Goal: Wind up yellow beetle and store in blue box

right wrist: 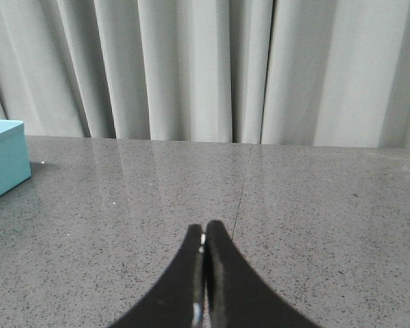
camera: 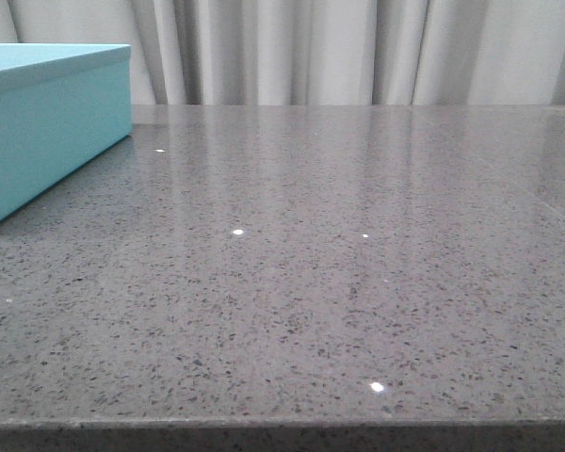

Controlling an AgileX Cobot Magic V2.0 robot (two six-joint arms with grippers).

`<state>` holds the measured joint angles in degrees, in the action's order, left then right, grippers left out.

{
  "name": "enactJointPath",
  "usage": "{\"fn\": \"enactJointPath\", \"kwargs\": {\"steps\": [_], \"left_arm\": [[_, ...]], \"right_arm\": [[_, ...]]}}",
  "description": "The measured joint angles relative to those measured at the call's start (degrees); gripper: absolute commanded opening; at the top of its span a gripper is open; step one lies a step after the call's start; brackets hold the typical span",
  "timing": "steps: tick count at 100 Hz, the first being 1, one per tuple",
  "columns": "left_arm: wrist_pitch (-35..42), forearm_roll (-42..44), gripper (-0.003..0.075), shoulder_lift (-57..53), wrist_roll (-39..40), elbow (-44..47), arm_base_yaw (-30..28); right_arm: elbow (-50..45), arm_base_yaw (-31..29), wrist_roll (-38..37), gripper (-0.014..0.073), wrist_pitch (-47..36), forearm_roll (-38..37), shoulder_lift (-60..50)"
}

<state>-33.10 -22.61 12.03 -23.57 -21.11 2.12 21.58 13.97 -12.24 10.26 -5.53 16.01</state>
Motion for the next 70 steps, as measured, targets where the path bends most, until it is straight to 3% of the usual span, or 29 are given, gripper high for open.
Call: {"fn": "enactJointPath", "kwargs": {"steps": [18, 40, 70], "left_arm": [[7.41, 1.01, -0.0019, -2.42, 0.92, 3.04, 0.00], [15.66, 11.77, -0.0018, -7.04, 16.11, 10.01, 0.00], [23.87, 17.14, -0.0018, -12.28, 19.11, 17.70, -1.12]], "right_arm": [[0.00, 0.00, 0.00, -0.0060, 0.00, 0.00, 0.00], [0.00, 0.00, 0.00, -0.0060, 0.00, 0.00, 0.00], [0.00, 0.00, 0.00, -0.0060, 0.00, 0.00, 0.00]]}}
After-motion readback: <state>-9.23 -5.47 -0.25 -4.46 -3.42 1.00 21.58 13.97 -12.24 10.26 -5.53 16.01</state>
